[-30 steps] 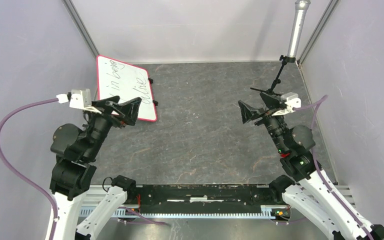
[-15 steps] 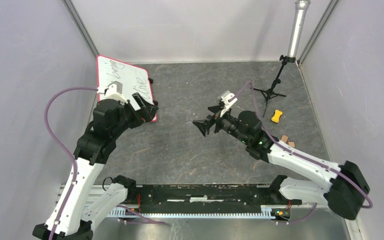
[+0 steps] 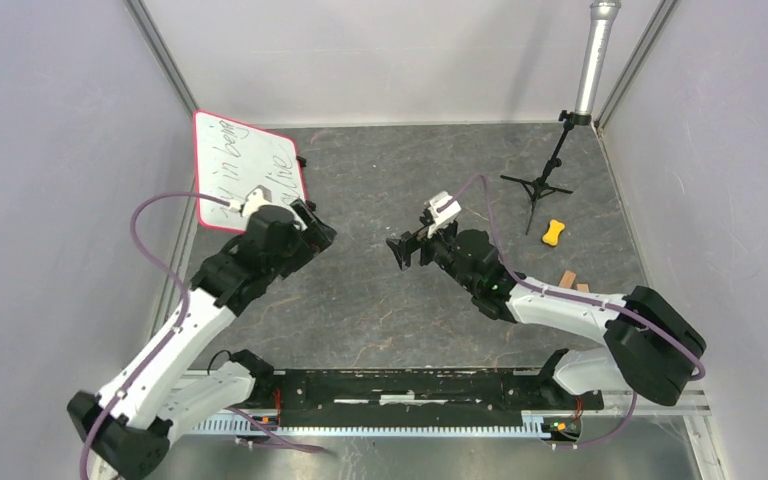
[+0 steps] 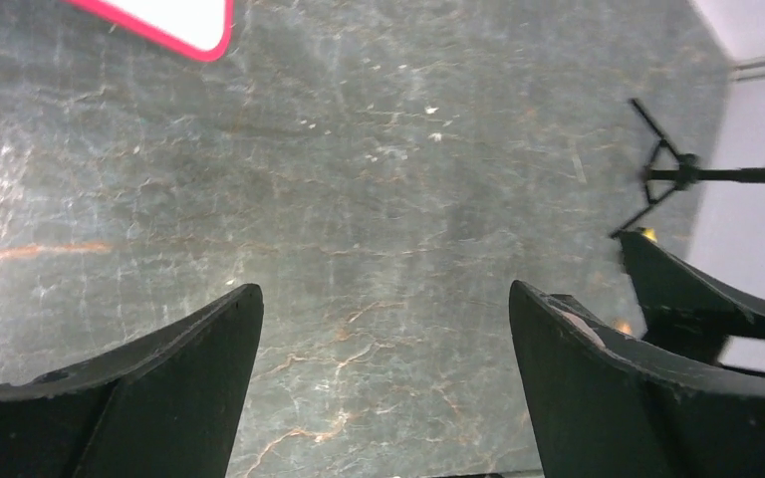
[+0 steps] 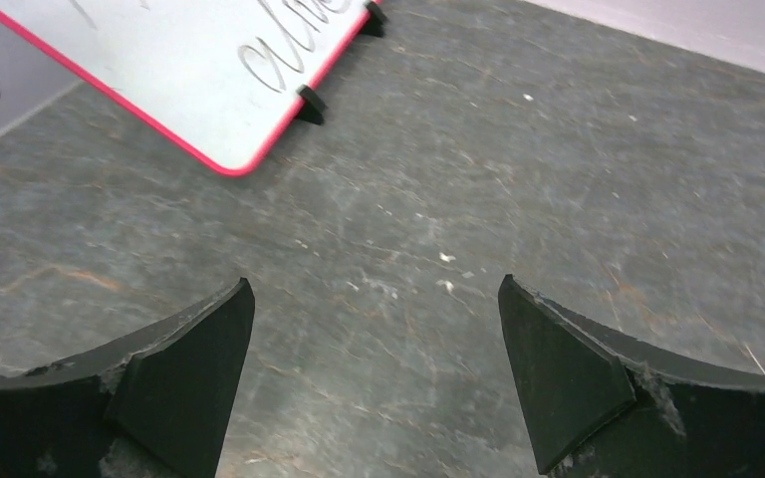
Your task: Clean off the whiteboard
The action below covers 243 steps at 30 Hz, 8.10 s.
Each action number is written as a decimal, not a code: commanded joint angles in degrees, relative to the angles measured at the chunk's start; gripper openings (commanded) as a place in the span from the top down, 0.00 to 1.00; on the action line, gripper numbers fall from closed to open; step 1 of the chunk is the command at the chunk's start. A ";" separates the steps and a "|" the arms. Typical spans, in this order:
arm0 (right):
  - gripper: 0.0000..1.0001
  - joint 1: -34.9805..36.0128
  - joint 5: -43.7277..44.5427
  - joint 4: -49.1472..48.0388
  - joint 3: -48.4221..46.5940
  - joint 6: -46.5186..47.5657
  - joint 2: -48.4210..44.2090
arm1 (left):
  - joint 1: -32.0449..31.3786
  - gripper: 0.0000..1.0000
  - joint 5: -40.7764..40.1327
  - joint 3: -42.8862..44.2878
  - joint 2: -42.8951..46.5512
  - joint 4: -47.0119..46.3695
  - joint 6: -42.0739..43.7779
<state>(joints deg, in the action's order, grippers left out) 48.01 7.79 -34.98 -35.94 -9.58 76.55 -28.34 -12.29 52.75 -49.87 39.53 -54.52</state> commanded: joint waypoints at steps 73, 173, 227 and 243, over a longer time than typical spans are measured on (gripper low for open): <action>0.02 -0.90 18.02 -15.91 14.36 9.13 -6.15 | 8.97 0.62 -36.92 58.68 -83.77 35.02 -52.90; 0.02 -5.60 41.42 7.15 8.96 -1.83 -9.13 | -30.32 0.04 0.05 3.21 -13.36 -3.06 24.32; 0.74 -54.69 6.74 39.24 -11.66 -10.07 14.95 | -16.48 0.00 1.13 21.49 -9.14 5.86 33.75; 0.87 -38.08 -12.08 22.59 12.94 -11.61 -12.84 | 10.98 0.00 9.12 44.21 -30.00 7.07 36.24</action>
<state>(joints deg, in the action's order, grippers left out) 1.28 0.21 -3.90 -24.25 -20.21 66.65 -20.95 -4.62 92.31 -76.99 47.90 -21.34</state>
